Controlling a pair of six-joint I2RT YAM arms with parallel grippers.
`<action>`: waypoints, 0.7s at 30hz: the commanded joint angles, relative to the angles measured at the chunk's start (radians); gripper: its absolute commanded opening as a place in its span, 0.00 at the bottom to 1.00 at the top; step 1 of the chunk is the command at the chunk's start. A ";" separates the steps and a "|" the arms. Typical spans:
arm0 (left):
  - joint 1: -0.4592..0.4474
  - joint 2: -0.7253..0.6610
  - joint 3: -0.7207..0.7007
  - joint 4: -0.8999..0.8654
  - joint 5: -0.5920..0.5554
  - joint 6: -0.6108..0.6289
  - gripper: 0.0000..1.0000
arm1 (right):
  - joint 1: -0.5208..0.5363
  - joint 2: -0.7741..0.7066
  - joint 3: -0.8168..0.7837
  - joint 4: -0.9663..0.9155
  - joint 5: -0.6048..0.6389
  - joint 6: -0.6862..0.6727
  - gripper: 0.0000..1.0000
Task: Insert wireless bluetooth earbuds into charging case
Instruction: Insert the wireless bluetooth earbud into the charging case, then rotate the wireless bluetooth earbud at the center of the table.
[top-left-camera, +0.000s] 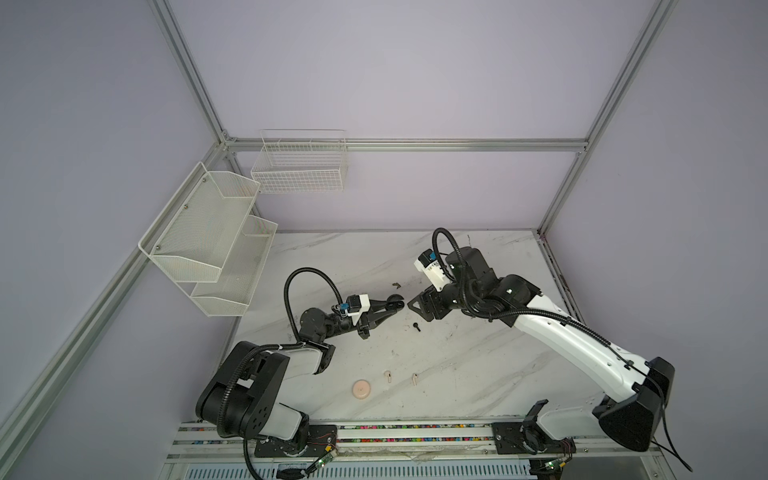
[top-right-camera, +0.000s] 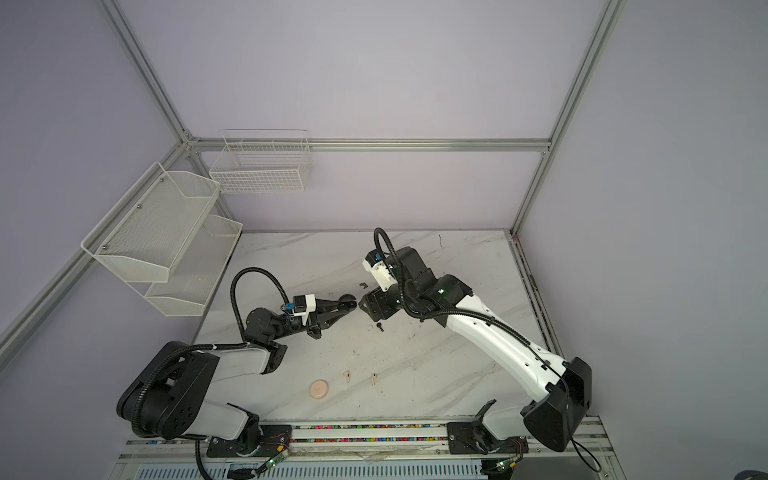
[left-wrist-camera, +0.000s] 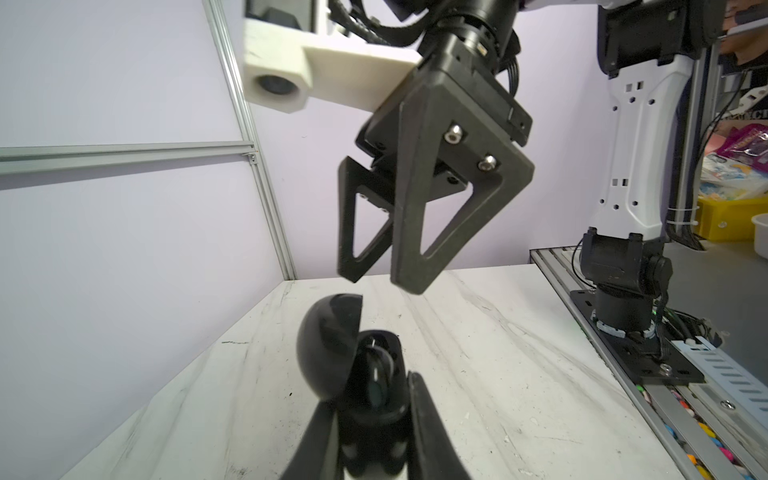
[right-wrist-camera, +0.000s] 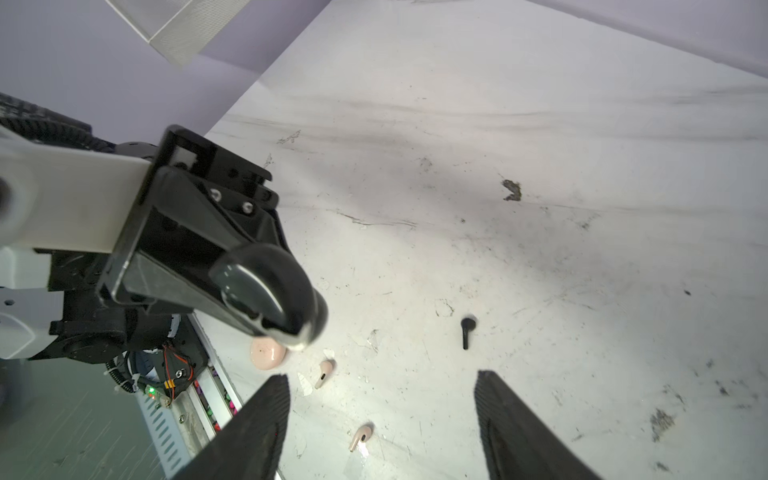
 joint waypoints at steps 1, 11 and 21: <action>-0.011 -0.071 -0.058 0.053 -0.075 -0.023 0.00 | -0.031 -0.076 -0.075 0.061 0.084 0.087 0.66; -0.075 -0.113 -0.153 0.054 -0.188 -0.051 0.00 | -0.048 0.207 -0.174 0.133 0.236 0.168 0.50; -0.082 -0.118 -0.167 0.054 -0.204 -0.076 0.00 | -0.047 0.399 -0.208 0.239 0.145 0.144 0.48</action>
